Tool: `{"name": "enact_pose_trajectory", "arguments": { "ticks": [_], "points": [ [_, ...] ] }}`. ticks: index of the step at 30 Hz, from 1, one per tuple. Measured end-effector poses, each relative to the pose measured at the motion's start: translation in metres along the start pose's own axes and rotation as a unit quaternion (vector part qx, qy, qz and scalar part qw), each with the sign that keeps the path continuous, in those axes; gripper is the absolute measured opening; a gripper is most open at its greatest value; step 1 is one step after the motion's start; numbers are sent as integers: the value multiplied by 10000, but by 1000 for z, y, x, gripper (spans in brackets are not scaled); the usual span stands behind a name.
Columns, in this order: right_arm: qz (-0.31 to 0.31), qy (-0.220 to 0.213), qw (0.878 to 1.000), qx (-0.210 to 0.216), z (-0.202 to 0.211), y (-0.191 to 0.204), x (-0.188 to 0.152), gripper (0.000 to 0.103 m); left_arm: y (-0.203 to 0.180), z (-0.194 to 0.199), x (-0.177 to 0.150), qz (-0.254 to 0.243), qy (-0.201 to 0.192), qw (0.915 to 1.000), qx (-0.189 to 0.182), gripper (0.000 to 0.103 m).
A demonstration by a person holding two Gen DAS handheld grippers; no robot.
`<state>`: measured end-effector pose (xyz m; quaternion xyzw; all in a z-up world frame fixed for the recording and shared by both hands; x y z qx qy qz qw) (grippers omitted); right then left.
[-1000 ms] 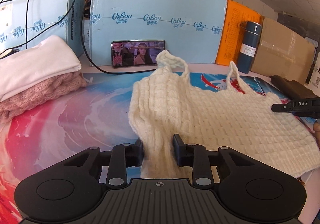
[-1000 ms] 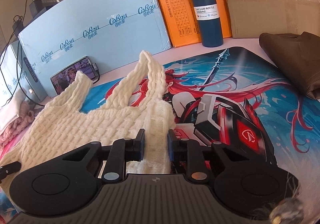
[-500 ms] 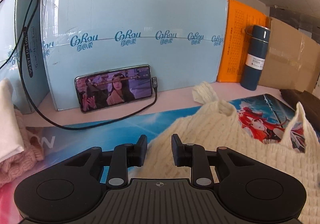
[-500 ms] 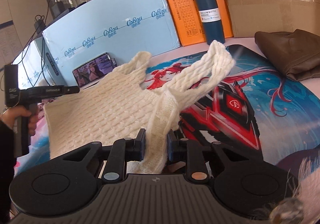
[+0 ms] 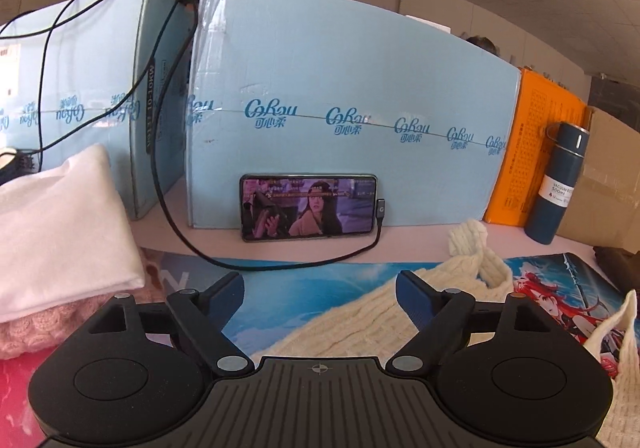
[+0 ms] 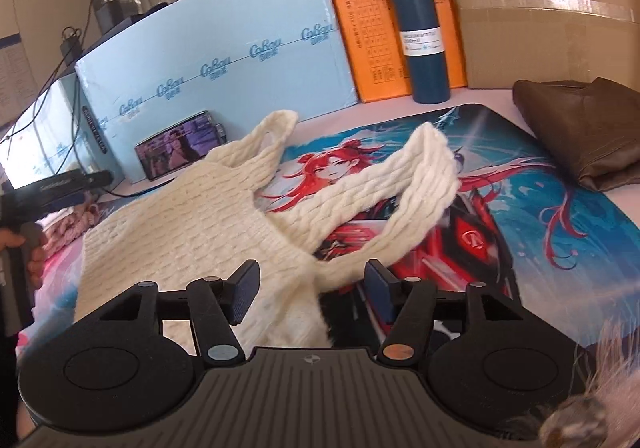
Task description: Fold clothes
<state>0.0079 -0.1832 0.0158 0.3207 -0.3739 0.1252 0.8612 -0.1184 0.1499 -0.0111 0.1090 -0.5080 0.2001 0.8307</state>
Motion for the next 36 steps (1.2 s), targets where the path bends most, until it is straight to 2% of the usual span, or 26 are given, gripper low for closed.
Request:
{"name": "enact_pose_trajectory", "arguments": {
  "ticks": [3, 5, 8, 11, 13, 14, 15, 16, 17, 18, 21, 26, 30, 32, 33, 34, 36],
  "points": [
    [-391, -308, 9978, -435, -15, -21, 24, 66, 14, -8, -16, 490, 553, 9971, -198, 86],
    [-608, -402, 9950, -687, -28, -32, 37, 69, 14, -13, -22, 480, 746, 9958, -204, 86],
    [-1273, -440, 9869, -884, -46, -53, 52, 69, 9, -14, -26, 371, 784, 9960, -195, 87],
    [-1807, -544, 9797, -675, -52, -65, 58, 71, 2, -14, -30, 208, 762, 9967, -204, 88],
    [-1857, -576, 9786, -673, -55, -64, 59, 70, -2, -13, -31, 107, 689, 9971, -316, 87],
    [-1838, -571, 9788, -700, -57, -63, 60, 67, -4, -14, -31, 60, 655, 9972, -346, 85],
    [-1772, -547, 9798, -750, -59, -61, 60, 63, -5, -14, -32, 13, 620, 9974, -361, 76],
    [-1707, -523, 9807, -801, -60, -58, 60, 47, -6, -15, -32, -54, 596, 9979, -247, 56],
    [-1662, -489, 9814, -828, -62, -57, 59, 33, -5, -16, -32, -99, 579, 9982, -141, 46],
    [-1669, -458, 9816, -810, -63, -57, 59, 30, -3, -17, -31, -128, 562, 9983, -73, 37],
    [-1697, -543, 9813, -723, -61, -56, 59, 24, 1, -22, -29, -118, 492, 9987, -82, 32],
    [-1490, -822, 9851, -260, -45, -35, 65, 20, 8, -39, -18, -217, 428, 9988, 63, 32],
    [-981, -972, 9896, 405, -26, 2, 62, 20, 11, -35, -20, -97, 335, 9994, 6, 34],
    [-665, -944, 9915, 592, -19, 25, 55, 20, 8, -28, -20, -144, 201, 9996, 101, 46],
    [-530, -899, 9922, 684, -17, 36, 52, 20, 7, -24, -19, -179, 141, 9996, 158, 62],
    [-445, -792, 9929, 773, -17, 44, 47, 20, 6, -21, -19, -219, 88, 9995, 216, 73],
    [-213, -522, 9945, 884, -19, 60, 34, 20, 4, -14, -17, -251, -57, 9993, 257, 77]
  ]
}}
Point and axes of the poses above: each gripper's, at about its wrist camera, not at the fingertips, and z roughly against the way its jaws point, y to its left, x to its top, the point moved 2 cm from there along -z, roughly the way its jaws point, and after that the axes turned 12 degrees about -z, right-handed, at the moved point
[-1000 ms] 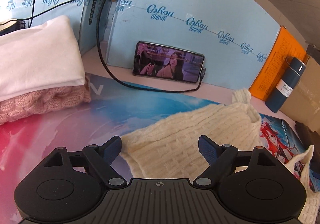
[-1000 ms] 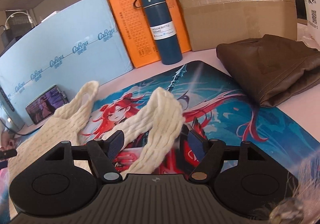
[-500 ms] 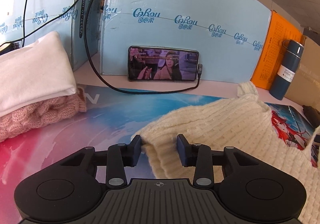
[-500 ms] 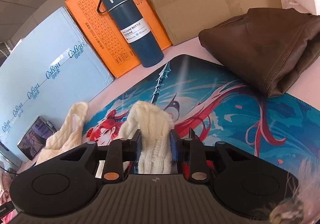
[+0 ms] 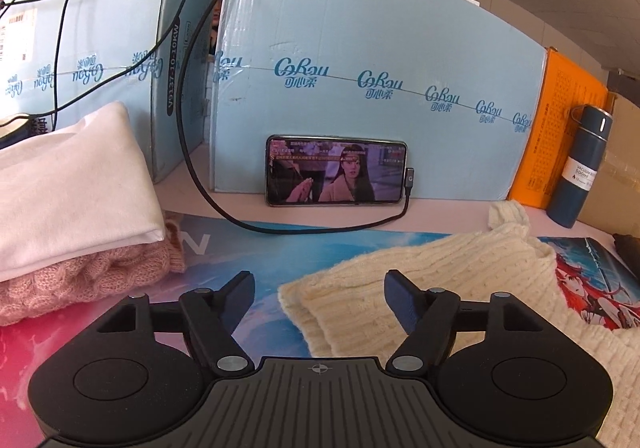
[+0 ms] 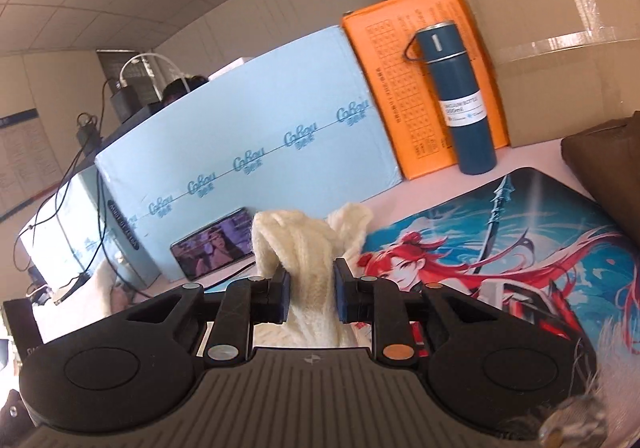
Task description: Fold clothes
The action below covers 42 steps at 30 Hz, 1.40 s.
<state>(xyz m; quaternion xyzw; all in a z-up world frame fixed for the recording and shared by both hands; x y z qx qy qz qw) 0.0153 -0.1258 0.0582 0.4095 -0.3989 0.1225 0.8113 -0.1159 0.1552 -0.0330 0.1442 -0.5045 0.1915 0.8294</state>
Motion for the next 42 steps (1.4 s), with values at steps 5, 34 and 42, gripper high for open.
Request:
{"name": "enact_pose_trajectory", "arguments": {
  "ticks": [5, 34, 42],
  "points": [
    [665, 663, 9956, -81, -7, 26, -36, 21, 2, 4, 1, 90, -81, 9999, -68, 77],
    [1100, 740, 9899, -501, -11, 9, -47, 62, -10, 11, 3, -167, -124, 9997, -158, 87],
    [1835, 966, 9770, -489, -15, 12, -56, 65, -16, 7, 2, -319, 36, 9993, -182, 88]
  ]
}}
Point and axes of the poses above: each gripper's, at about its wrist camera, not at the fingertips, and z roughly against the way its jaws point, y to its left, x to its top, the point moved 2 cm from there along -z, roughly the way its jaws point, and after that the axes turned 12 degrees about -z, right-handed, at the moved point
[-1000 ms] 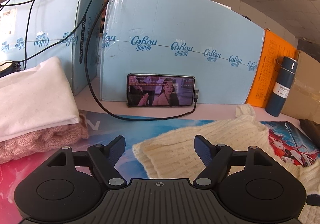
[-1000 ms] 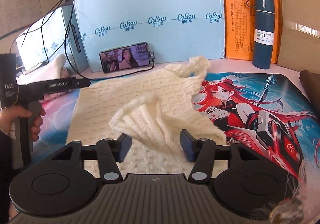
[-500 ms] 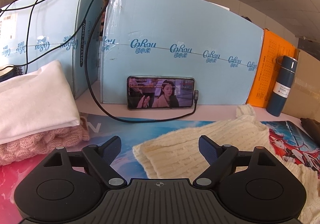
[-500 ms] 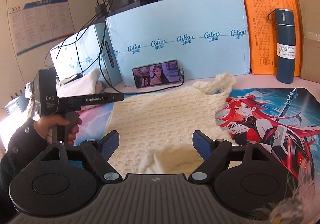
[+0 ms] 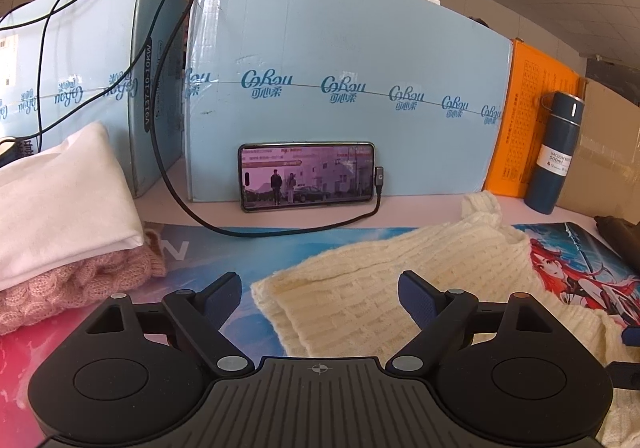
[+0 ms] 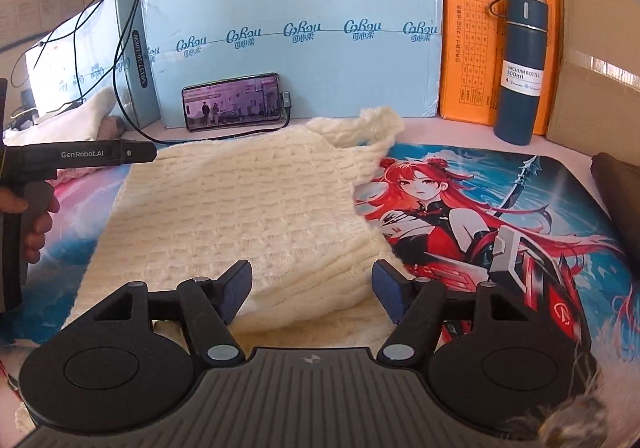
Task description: Fold clothes
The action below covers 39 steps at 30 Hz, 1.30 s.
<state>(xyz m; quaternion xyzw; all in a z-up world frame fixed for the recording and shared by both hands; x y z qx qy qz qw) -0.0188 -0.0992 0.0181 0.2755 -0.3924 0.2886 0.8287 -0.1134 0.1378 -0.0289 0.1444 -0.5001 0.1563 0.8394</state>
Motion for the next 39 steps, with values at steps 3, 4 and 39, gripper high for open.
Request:
{"name": "enact_pose_trajectory", "arguments": {
  "ticks": [3, 4, 39],
  "points": [
    [-235, -311, 9992, 113, 5, -11, 26, 74, 1, -4, -1, 15, 124, 9999, 53, 88],
    [-378, -372, 9985, 108, 0, -17, 37, 76, 1, -5, -2, 24, 166, 9998, 67, 88],
    [-1402, -607, 9878, -307, -184, -95, 143, 9, 18, -25, -9, 431, 809, 9953, 326, 94]
  ]
}}
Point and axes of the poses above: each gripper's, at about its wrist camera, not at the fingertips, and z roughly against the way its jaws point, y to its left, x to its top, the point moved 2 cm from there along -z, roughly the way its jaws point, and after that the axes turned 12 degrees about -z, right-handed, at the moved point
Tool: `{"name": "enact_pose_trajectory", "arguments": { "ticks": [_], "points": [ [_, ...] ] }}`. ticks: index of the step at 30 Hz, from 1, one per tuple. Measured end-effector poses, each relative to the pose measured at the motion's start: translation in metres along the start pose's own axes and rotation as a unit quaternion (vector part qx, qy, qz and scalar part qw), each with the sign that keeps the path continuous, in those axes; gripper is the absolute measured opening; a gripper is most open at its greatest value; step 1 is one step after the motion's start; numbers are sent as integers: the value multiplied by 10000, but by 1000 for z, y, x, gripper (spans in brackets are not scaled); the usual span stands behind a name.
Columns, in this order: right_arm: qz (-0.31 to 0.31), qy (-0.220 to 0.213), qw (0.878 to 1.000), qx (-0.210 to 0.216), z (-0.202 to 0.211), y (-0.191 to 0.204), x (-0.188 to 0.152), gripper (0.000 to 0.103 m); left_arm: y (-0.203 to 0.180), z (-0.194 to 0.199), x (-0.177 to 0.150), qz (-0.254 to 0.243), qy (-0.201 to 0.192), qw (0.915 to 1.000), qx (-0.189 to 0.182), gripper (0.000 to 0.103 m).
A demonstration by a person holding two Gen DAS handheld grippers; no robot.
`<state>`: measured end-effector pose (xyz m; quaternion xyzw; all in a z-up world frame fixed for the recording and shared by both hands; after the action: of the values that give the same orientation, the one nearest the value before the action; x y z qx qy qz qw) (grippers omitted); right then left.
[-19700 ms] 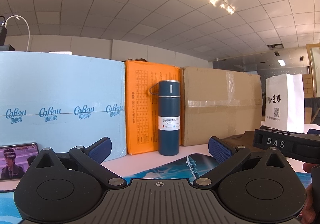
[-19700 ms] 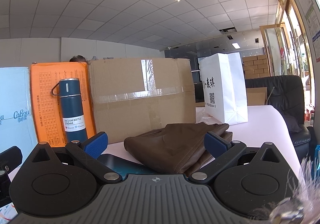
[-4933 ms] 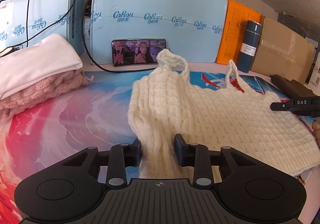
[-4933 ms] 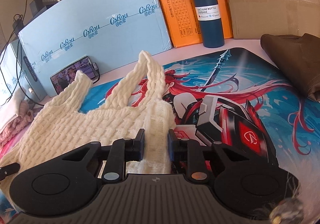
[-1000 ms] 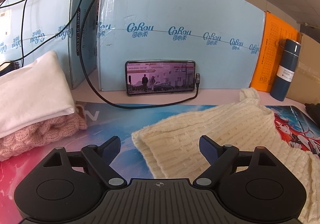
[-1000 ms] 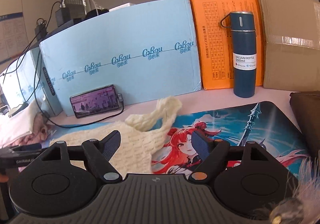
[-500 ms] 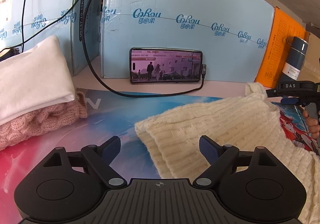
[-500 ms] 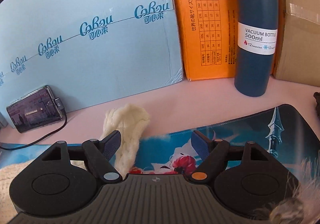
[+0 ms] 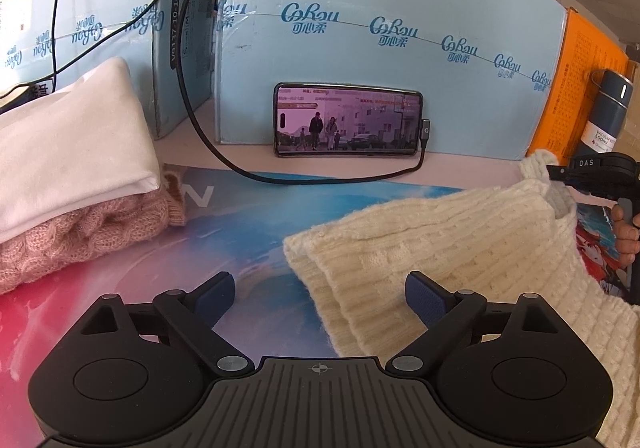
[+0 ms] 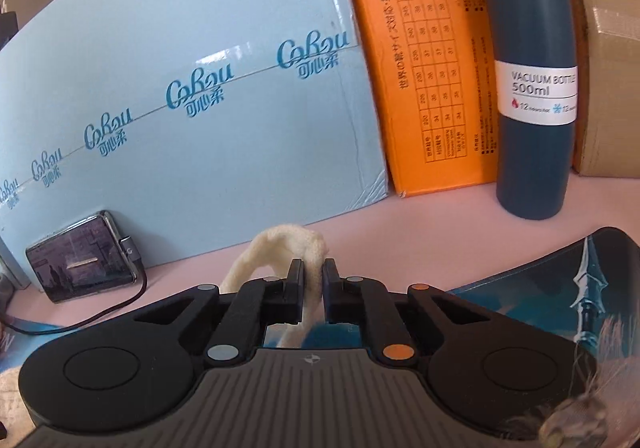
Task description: Fold clothes
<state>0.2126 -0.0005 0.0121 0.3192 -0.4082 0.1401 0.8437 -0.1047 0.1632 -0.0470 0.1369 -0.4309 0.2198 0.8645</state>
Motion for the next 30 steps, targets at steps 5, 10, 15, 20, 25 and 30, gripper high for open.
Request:
{"name": "enact_pose_trajectory", "arguments": {
  "ticks": [5, 10, 15, 20, 25, 30],
  "points": [
    [-34, -634, 9969, 469, 56, 5, 18, 9, 4, -2, 0, 100, 21, 9998, 178, 94],
    [404, -811, 9911, 979, 106, 42, 10, 9, 4, -2, 1, 101, 20, 9998, 175, 94],
    [1113, -275, 9852, 1271, 117, 83, -33, 9, 4, -1, 1, 112, 11, 9998, 166, 94],
    [2033, 319, 9696, 1327, 110, 110, -80, 14, 4, -1, 1, 119, 7, 9998, 160, 94],
    [2313, 788, 9620, 1216, 106, 114, -94, 45, 3, -1, 1, 111, 4, 9998, 161, 95],
    [2536, 1067, 9477, 1616, 123, 118, -103, 94, 3, -1, 1, 105, 2, 9998, 158, 95]
  ]
}}
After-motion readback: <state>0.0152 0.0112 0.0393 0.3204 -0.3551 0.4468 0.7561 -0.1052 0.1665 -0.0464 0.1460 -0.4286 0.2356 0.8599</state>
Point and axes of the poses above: each gripper's, at about its wrist camera, not at the fingertips, and z roughly against the way its jaws point, y to its left, x to its top, the point moved 2 cm from there along -z, roughly the way its jaws point, and after that the axes turned 12 degrees about -z, right-handed, at the moved point
